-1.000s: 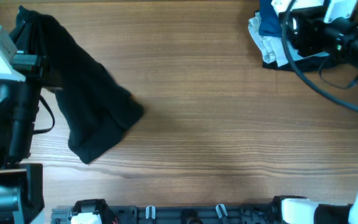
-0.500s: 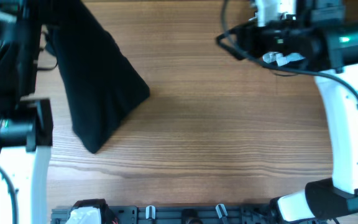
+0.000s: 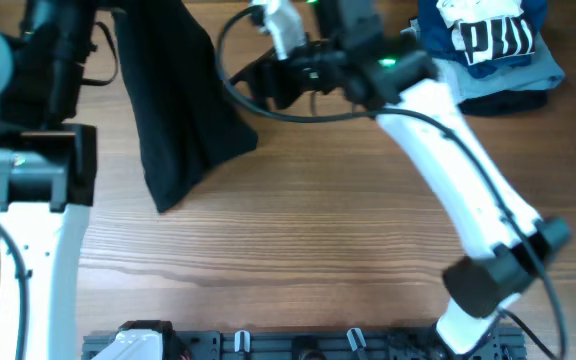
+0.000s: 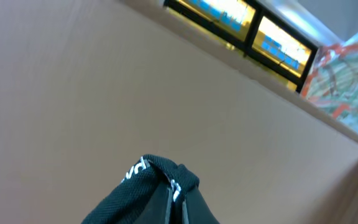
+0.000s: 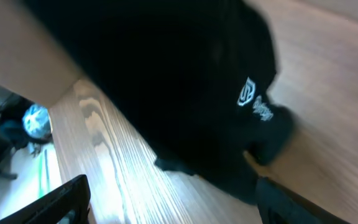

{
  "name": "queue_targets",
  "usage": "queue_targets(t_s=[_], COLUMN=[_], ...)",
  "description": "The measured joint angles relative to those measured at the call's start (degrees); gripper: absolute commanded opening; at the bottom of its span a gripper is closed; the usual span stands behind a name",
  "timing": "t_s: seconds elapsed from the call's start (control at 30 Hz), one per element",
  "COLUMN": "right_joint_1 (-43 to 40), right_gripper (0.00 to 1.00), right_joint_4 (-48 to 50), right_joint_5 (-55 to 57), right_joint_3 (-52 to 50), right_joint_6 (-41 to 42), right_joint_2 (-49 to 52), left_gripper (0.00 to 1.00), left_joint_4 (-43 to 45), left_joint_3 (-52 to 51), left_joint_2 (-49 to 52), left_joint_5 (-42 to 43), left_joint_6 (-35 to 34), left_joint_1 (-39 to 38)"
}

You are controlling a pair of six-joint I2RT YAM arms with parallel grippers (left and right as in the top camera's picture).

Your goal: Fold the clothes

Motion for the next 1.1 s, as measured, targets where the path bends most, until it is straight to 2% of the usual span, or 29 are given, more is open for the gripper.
queue_targets(t_s=[0.13, 0.23, 0.27, 0.33, 0.37, 0.4, 0.57, 0.7, 0.9, 1.1], right_joint_1=[2.34, 3.78, 4.0, 4.48, 4.59, 4.74, 4.24, 1.44, -7.41, -15.06], right_gripper=[0.84, 0.72, 0.61, 0.21, 0.08, 0.04, 0.04, 0.04, 0.04, 0.04], right_joint_4=[3.93, 6.56, 7.19, 8.02, 8.15, 8.24, 4.37, -2.54, -7.91, -9.68], right_joint_5=[1.36, 1.79, 1.95, 2.03, 2.05, 2.19, 3.58, 5.35, 5.86, 5.05], right_joint_3=[-0.09, -0.15, -0.17, -0.17, -0.17, -0.17, -0.17, -0.2, -0.2, -0.17], right_joint_6=[0.22, 0.42, 0.26, 0.68, 0.57, 0.66, 0.52, -0.94, -2.8, -3.91], right_joint_2=[5.09, 7.69, 8.02, 8.44, 8.46, 8.46, 8.46, 8.46, 8.33, 5.25], left_gripper=[0.04, 0.04, 0.04, 0.04, 0.04, 0.04, 0.04, 0.04, 0.04, 0.04], left_joint_4=[-2.38, -3.06, -3.28, -3.54, -3.67, -3.76, -6.64, -13.88, -22.67, -25.09], left_joint_3=[2.86, 3.06, 3.08, 3.08, 3.08, 3.08, 3.1, 3.13, 3.13, 3.13], left_joint_2=[-1.81, -3.45, -3.63, -3.89, -3.89, -3.89, -3.93, -4.31, -4.52, -4.59], left_joint_5=[-0.02, -0.02, 0.0, 0.0, -0.02, -0.02, -0.63, -3.93, -11.69, -14.91], left_joint_6=[0.24, 0.28, 0.28, 0.28, 0.28, 0.28, 1.66, 5.92, 13.51, 16.7], left_joint_1=[0.0, 0.0, 0.0, 0.0, 0.0, 0.0, 0.48, 1.46, 1.53, 0.85])
